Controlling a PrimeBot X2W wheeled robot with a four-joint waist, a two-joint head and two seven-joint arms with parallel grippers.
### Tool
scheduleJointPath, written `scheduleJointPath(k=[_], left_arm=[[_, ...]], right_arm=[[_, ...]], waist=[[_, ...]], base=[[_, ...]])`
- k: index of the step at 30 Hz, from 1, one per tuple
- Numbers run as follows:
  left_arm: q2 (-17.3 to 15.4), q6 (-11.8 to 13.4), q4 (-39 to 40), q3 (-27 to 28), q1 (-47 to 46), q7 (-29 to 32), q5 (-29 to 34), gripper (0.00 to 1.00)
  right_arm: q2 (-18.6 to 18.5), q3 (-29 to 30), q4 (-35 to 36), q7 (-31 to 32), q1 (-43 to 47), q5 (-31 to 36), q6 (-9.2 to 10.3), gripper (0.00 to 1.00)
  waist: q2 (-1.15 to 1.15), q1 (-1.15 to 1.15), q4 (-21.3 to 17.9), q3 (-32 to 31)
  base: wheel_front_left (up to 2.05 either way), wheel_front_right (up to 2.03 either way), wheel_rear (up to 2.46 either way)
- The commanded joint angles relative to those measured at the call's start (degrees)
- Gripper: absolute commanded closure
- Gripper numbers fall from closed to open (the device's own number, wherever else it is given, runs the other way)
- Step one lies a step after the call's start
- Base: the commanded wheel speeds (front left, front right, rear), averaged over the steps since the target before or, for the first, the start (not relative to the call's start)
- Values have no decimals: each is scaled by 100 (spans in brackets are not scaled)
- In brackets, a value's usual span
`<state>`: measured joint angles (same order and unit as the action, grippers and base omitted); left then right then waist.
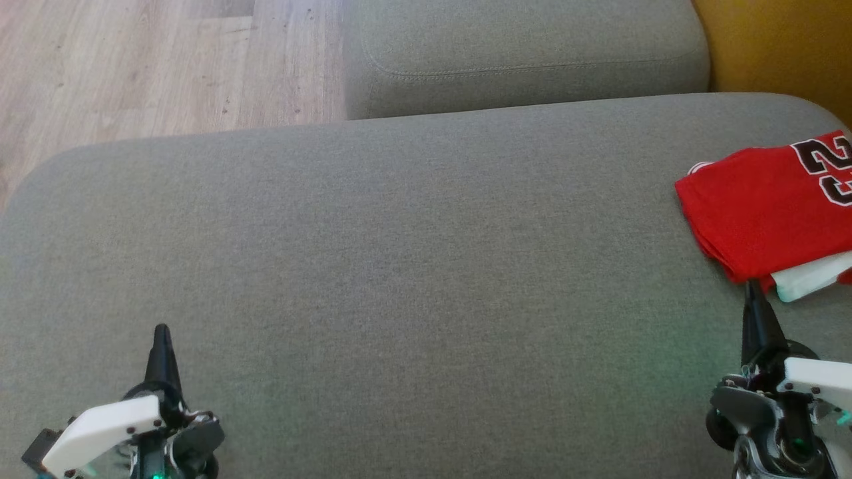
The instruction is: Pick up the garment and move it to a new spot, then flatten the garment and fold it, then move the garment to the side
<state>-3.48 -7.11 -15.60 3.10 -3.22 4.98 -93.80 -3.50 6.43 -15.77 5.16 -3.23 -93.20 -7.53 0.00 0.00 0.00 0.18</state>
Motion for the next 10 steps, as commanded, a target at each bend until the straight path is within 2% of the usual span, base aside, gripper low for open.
scheduleJointPath(k=[1,10], left_arm=[[-45,-37,161,197,-284,35,43,100],[-34,-37,161,213,-285,47,57,100]], right_arm=[[-11,-90,180,54,-286,22,4,100],[-2,-78,180,63,-287,32,4,100]], waist=[[0,0,0,0],[0,0,0,0]], base=[[0,0,0],[0,0,0]])
